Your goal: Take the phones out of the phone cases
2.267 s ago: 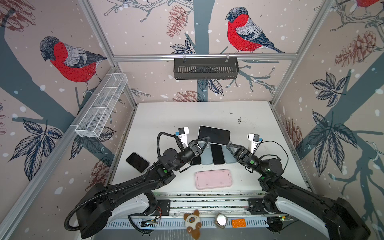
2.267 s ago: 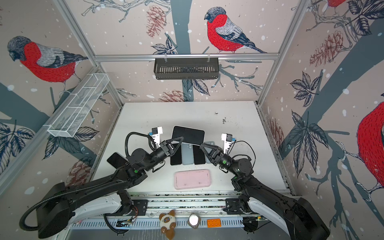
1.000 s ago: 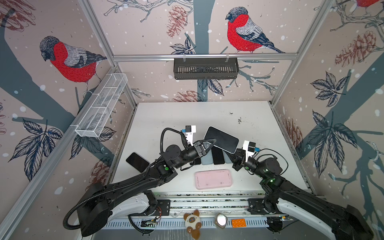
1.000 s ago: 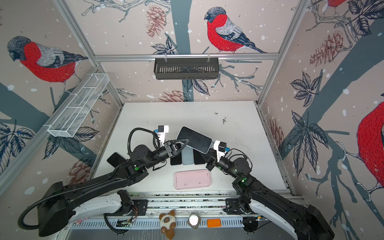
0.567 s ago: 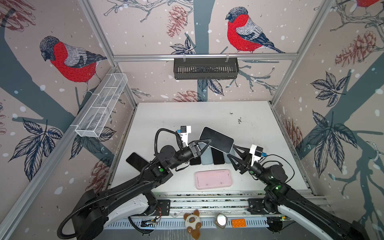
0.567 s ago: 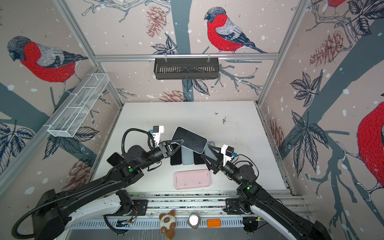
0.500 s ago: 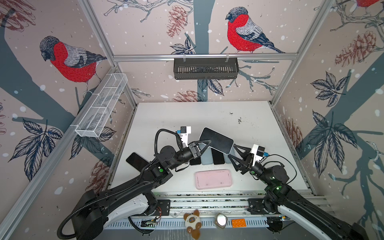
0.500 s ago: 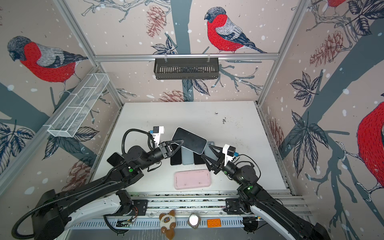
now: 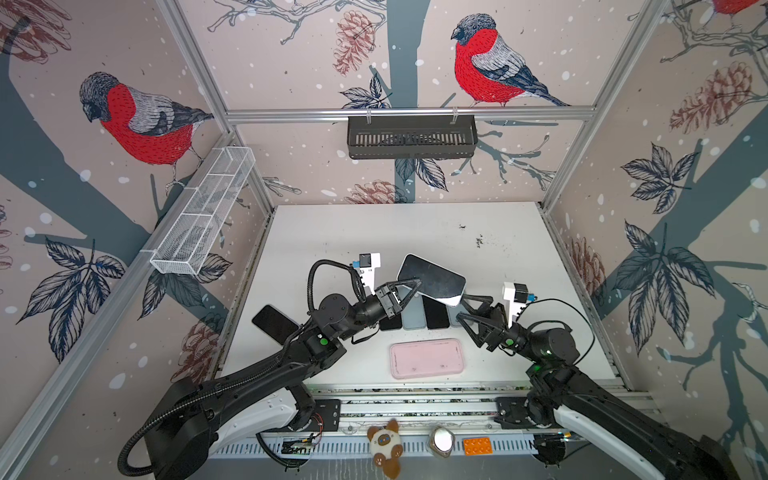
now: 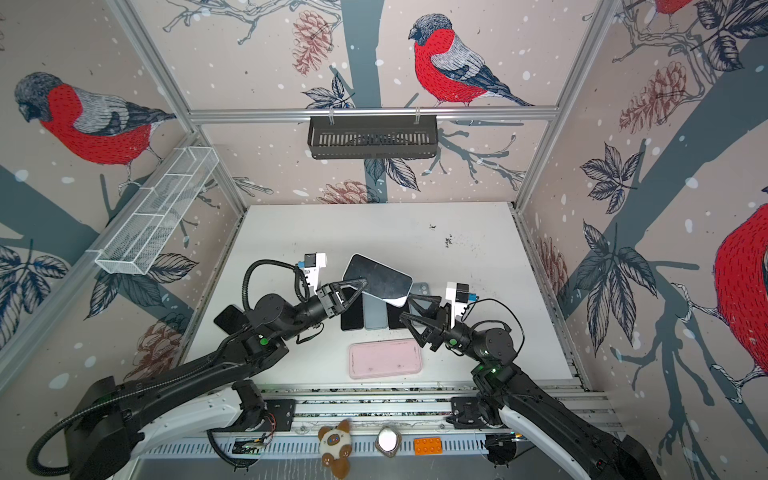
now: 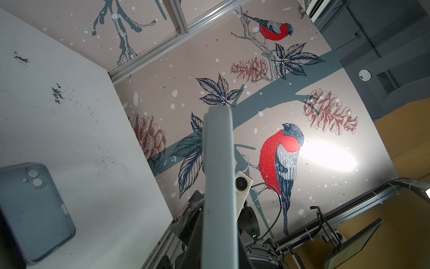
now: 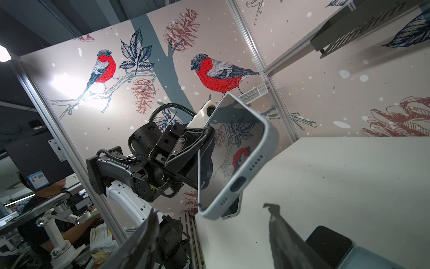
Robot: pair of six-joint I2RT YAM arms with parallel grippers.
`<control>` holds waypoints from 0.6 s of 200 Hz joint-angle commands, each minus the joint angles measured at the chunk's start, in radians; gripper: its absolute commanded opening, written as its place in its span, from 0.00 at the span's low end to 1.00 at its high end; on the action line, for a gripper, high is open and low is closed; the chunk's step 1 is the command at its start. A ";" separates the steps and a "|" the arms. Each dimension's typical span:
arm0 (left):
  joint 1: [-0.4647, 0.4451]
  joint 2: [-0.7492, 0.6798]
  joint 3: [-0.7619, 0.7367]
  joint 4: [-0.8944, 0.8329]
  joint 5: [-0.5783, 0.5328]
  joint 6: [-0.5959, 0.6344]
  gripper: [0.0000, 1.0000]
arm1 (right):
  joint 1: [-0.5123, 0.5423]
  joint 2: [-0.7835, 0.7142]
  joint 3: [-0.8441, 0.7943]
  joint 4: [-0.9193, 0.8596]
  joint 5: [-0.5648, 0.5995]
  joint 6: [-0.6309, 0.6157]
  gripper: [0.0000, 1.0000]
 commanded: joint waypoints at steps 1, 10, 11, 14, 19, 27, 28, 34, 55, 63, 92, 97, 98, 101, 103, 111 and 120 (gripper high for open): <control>0.002 0.005 -0.004 0.120 0.009 0.012 0.00 | -0.016 0.025 -0.002 0.142 -0.049 0.082 0.65; 0.001 0.008 -0.006 0.127 0.011 0.011 0.00 | -0.018 0.032 0.000 0.152 -0.054 0.087 0.61; 0.001 0.009 -0.005 0.128 0.012 0.012 0.00 | -0.018 0.033 0.002 0.152 -0.055 0.088 0.61; 0.001 0.010 -0.005 0.129 0.012 0.011 0.00 | -0.018 0.037 0.003 0.154 -0.057 0.090 0.60; 0.001 0.011 -0.005 0.134 0.013 0.011 0.00 | -0.018 0.041 0.005 0.157 -0.061 0.092 0.59; 0.001 0.017 -0.005 0.140 0.015 0.010 0.00 | -0.020 0.047 0.006 0.162 -0.062 0.096 0.56; 0.001 0.017 -0.005 0.141 0.015 0.010 0.00 | -0.020 0.047 0.007 0.162 -0.063 0.096 0.56; 0.002 0.020 -0.006 0.142 0.016 0.008 0.00 | -0.019 0.050 0.008 0.166 -0.063 0.099 0.54; 0.001 0.029 -0.007 0.157 0.016 0.005 0.00 | -0.019 0.065 0.009 0.182 -0.066 0.108 0.49; 0.001 0.033 -0.006 0.162 0.016 0.005 0.00 | -0.019 0.073 0.007 0.194 -0.069 0.114 0.48; 0.001 0.047 0.001 0.172 0.023 -0.001 0.00 | -0.019 0.100 0.007 0.221 -0.077 0.124 0.42; 0.001 0.050 0.002 0.173 0.026 -0.003 0.00 | -0.019 0.103 0.007 0.223 -0.076 0.124 0.41; 0.001 0.050 0.002 0.173 0.026 -0.003 0.00 | -0.019 0.103 0.006 0.223 -0.076 0.124 0.40; 0.001 0.052 0.002 0.174 0.027 -0.003 0.00 | -0.019 0.104 0.007 0.224 -0.076 0.126 0.40; 0.001 0.053 0.004 0.175 0.028 -0.003 0.00 | -0.019 0.105 0.007 0.226 -0.075 0.126 0.40; 0.001 0.056 0.003 0.175 0.030 -0.003 0.00 | -0.019 0.107 0.009 0.230 -0.076 0.127 0.38; 0.000 0.059 0.004 0.177 0.032 -0.004 0.00 | -0.019 0.108 0.008 0.233 -0.074 0.127 0.37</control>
